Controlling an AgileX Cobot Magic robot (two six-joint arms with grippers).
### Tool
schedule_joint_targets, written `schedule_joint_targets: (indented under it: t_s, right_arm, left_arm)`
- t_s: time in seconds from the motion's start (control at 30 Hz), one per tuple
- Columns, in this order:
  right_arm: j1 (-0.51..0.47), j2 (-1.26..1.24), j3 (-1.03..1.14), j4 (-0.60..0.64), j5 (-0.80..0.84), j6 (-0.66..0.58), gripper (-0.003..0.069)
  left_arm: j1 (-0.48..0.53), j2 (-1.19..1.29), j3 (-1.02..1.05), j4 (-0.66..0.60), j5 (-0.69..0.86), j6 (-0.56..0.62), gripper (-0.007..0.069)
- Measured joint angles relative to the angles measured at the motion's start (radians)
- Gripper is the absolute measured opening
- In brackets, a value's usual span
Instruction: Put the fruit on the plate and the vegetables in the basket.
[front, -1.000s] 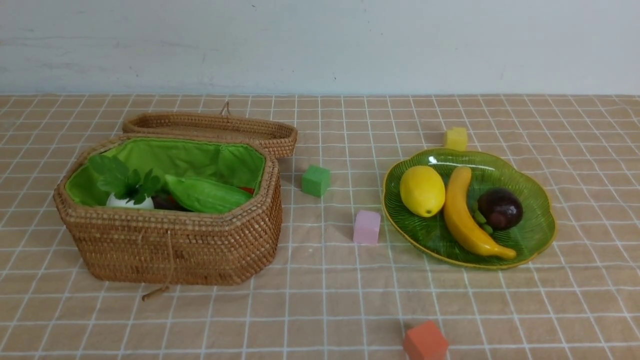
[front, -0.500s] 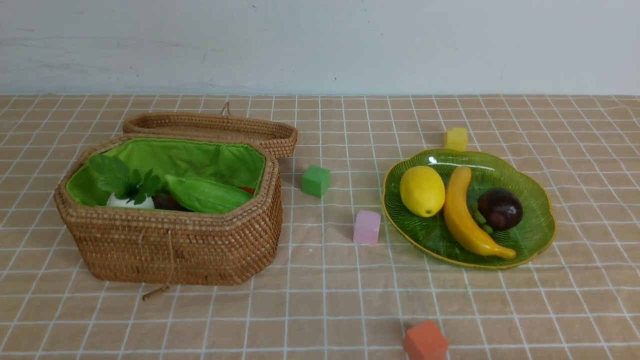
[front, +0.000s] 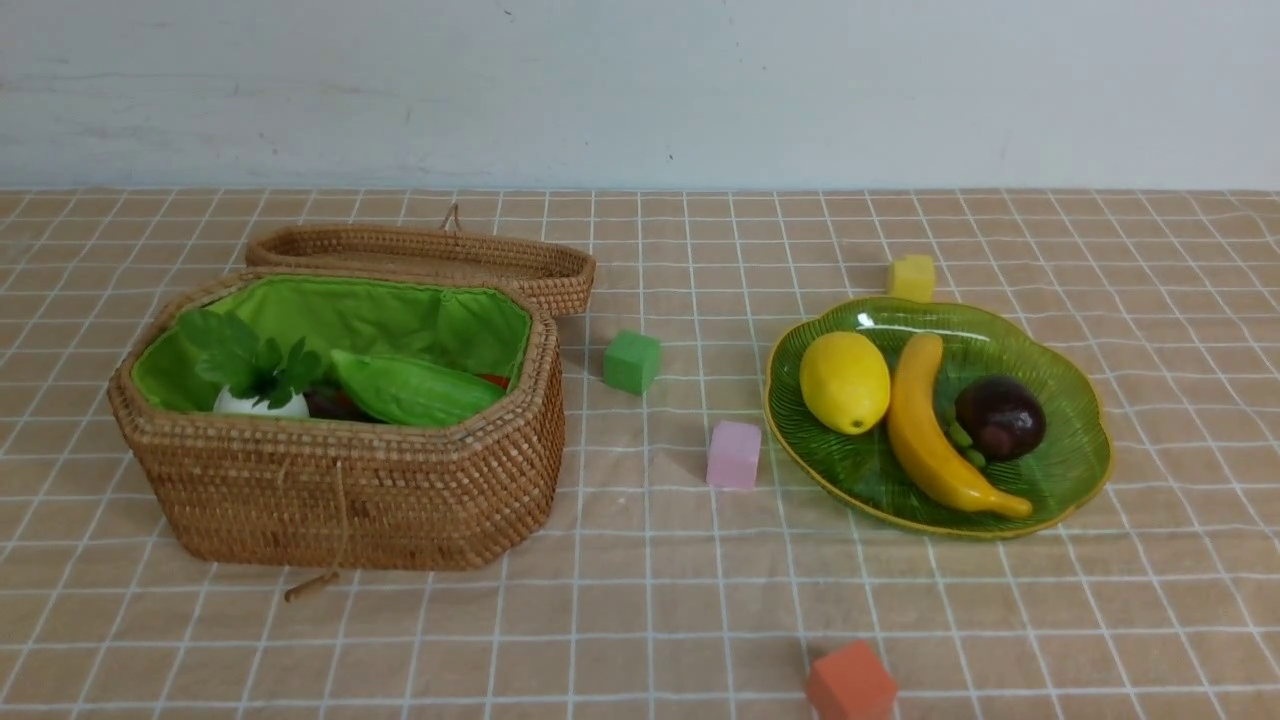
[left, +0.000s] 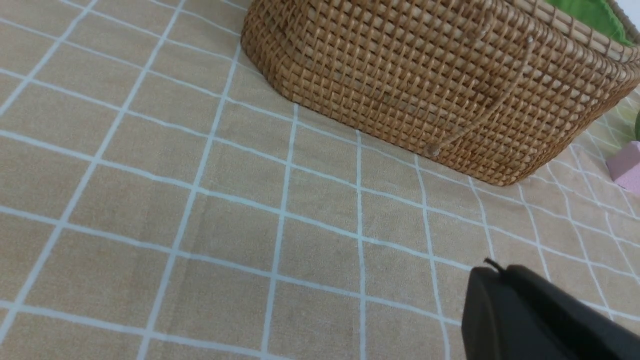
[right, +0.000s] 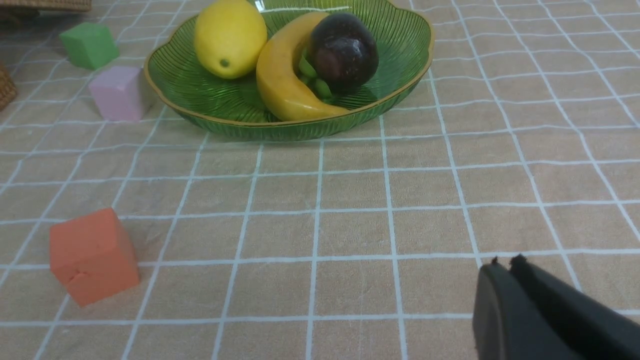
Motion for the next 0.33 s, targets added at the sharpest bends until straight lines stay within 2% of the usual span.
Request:
schedule_joint_targets:
  t_s: [0.33]
  right_arm:
    - [0.000, 0.000, 0.000, 0.000, 0.000, 0.000, 0.0046]
  left_arm:
    - [0.000, 0.000, 0.000, -0.002, 0.000, 0.000, -0.0006]
